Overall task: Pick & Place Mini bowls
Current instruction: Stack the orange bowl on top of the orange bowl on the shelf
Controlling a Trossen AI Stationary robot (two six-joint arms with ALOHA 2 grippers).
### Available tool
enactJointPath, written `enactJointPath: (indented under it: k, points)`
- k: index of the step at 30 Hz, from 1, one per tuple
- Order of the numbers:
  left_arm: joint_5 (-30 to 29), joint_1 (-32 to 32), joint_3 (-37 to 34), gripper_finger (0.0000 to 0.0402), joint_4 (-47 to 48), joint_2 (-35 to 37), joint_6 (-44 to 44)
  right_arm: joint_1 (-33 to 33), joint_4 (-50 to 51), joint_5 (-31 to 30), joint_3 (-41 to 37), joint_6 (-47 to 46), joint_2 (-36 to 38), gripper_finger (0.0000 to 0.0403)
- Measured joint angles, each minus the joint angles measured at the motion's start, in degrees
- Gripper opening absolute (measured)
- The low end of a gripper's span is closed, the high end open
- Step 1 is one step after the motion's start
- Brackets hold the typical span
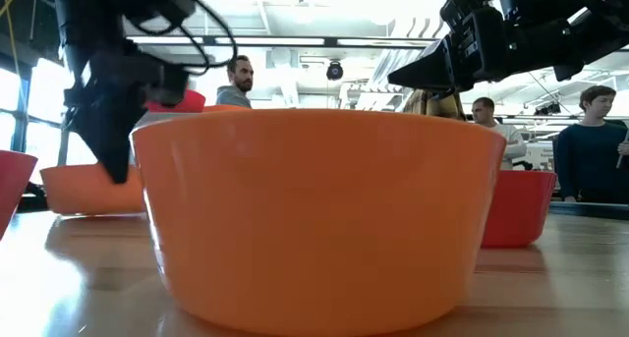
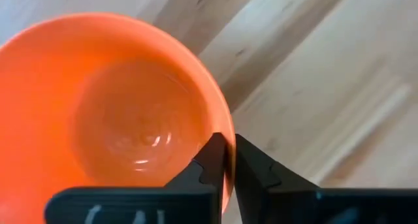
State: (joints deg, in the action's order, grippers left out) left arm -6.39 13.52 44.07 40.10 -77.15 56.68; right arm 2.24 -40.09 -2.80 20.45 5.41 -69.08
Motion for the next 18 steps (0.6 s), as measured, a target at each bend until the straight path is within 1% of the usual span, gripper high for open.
enactJointPath:
  k: [2, 5, 9, 14, 18]
  points:
    - [-0.4, 0.0, 1.3, 0.0012, -1.3, 0.0, -1.2, 0.0, 0.0, 0.0, 0.0, 0.0, 0.0, 0.0000]
    - [-0.6, 0.0, 2.3, 0.0004, -6.0, 0.0, -2.5, 0.0, 0.0, 0.0, 0.0, 0.0, 0.0, 0.0000]
    - [-1.5, 0.0, 2.4, 0.0007, -9.4, 0.0, -2.4, 0.0, 0.0, 0.0, 0.0, 0.0, 0.0, 0.0000]
    - [-2.1, 0.0, 2.3, 0.0007, -11.1, -2.5, -2.0, 0.0, 0.0, 0.0, 0.0, 0.1, 0.0, 0.0000]
    - [-0.9, 0.0, 2.4, 0.0022, -14.2, -5.0, -0.9, 0.0, 0.0, 0.0, 0.0, 0.2, 0.0, 0.0000]
